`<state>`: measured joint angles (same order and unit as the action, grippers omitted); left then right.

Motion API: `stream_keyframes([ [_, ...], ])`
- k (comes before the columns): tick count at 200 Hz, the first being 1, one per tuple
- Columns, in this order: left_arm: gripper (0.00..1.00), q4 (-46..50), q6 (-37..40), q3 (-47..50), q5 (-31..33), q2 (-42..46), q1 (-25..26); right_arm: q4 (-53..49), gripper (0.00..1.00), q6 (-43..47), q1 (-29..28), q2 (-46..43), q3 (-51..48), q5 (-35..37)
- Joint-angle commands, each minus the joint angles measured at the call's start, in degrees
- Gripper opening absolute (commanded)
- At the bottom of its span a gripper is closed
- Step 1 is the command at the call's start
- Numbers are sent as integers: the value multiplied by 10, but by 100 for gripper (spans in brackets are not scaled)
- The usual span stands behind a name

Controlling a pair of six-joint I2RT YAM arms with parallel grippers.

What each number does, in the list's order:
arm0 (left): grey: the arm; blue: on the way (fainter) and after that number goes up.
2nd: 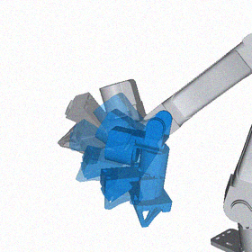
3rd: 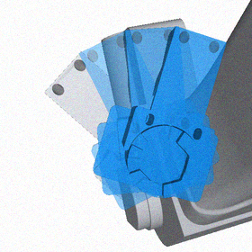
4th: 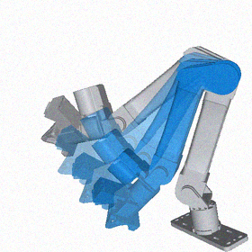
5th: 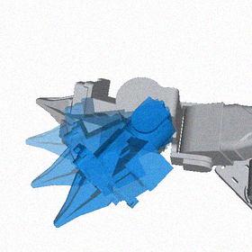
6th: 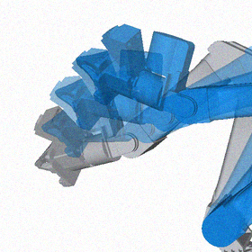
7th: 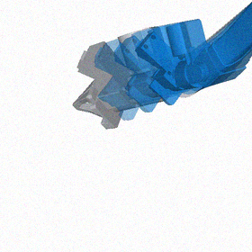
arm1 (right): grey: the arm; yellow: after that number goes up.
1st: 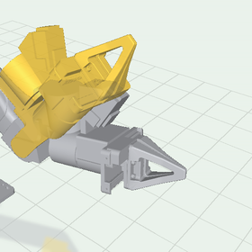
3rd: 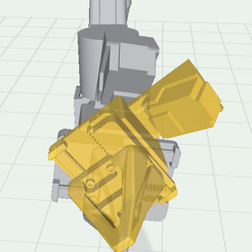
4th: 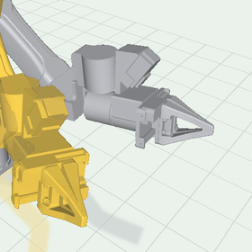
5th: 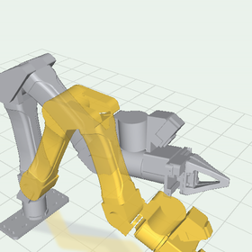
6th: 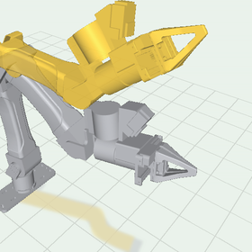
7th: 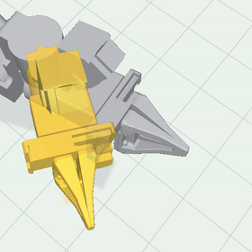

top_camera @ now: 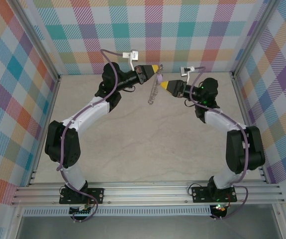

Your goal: Put the keys on the keyring

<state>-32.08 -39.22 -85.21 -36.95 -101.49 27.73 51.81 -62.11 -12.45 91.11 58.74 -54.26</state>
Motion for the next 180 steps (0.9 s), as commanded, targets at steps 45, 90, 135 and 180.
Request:
stream_keyframes([
  [45,0,-40,2,-8,-2,37,8,-86,49,43,23,-75,39,76],
  [90,0,-47,-12,-5,7,36,9,-32,49,-19,12,-25,96,100],
  [135,0,-47,-12,-3,8,38,9,-35,46,-17,-14,4,130,105],
  [180,0,-46,-12,-4,8,39,10,-33,42,-15,-28,23,140,105],
])
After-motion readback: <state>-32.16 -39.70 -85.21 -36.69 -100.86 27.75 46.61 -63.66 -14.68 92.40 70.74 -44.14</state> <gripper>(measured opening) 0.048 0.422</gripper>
